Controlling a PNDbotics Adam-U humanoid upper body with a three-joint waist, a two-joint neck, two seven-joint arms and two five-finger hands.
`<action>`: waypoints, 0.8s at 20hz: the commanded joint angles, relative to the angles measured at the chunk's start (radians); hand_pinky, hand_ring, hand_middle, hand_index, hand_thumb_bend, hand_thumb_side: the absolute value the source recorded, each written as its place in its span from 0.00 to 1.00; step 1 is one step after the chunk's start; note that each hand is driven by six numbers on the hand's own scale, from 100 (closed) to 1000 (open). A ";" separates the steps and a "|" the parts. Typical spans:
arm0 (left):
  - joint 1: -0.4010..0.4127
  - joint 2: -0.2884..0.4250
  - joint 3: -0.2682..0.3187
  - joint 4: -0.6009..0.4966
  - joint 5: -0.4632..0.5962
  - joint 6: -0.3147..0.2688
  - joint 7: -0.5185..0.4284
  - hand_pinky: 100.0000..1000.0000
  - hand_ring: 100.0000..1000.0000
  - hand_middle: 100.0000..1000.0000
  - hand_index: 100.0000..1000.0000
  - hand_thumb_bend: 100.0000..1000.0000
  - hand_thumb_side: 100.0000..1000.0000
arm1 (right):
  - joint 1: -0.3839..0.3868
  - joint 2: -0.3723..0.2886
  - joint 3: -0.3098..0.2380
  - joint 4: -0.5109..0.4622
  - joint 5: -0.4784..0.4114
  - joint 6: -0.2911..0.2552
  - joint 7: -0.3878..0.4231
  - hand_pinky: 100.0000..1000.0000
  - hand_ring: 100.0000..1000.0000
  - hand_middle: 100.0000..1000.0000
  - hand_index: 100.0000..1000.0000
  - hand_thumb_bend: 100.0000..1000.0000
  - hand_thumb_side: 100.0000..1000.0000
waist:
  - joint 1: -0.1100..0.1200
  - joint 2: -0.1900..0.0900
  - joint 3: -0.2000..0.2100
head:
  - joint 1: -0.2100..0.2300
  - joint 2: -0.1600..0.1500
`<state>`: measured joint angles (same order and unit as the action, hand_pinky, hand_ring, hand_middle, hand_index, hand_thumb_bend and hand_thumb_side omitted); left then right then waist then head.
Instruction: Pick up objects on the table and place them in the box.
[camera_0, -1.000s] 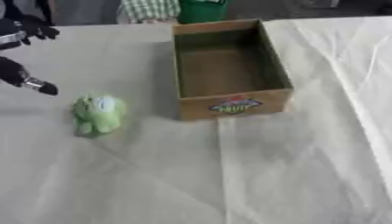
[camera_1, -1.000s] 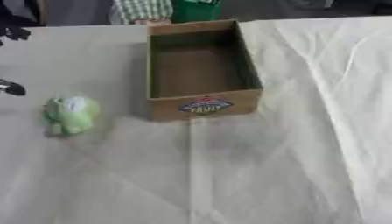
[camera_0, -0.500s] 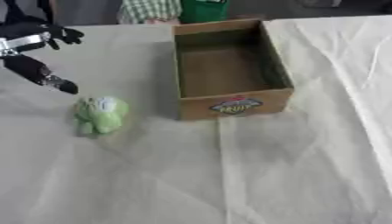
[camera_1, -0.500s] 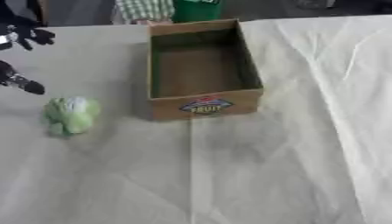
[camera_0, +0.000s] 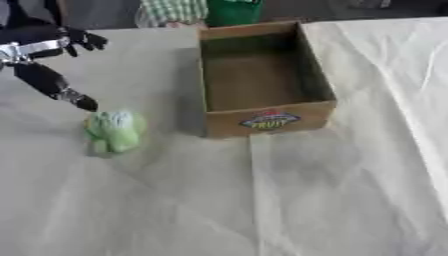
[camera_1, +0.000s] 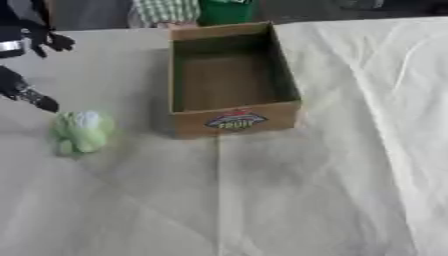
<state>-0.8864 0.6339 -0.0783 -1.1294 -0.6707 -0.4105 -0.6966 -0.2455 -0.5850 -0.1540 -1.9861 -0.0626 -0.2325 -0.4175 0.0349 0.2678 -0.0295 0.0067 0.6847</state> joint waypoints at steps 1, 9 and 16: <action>-0.004 0.047 0.007 -0.043 -0.011 -0.184 -0.209 0.74 0.88 0.85 1.00 1.00 0.64 | -0.005 -0.029 -0.009 -0.014 -0.002 -0.001 0.003 0.85 0.71 0.74 0.88 0.00 0.45 | -0.002 -0.019 0.002 | -0.002 -0.005; 0.036 0.069 -0.034 -0.141 -0.027 -0.106 -0.159 0.72 0.88 0.85 1.00 1.00 0.63 | -0.003 -0.030 -0.008 -0.014 -0.001 -0.003 0.004 0.85 0.72 0.74 0.88 0.00 0.45 | 0.000 -0.013 0.003 | -0.002 -0.008; 0.038 0.063 -0.059 -0.154 0.061 -0.101 -0.209 0.74 0.88 0.85 1.00 0.87 0.58 | -0.001 -0.029 -0.008 -0.014 -0.001 -0.004 0.005 0.85 0.72 0.74 0.88 0.00 0.45 | 0.001 -0.012 0.001 | 0.001 -0.007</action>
<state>-0.8349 0.6615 -0.1361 -1.2642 -0.6266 -0.3607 -0.7465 -0.2404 -0.5850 -0.1540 -1.9861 -0.0626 -0.2348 -0.4153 0.0364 0.2708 -0.0283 0.0064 0.6841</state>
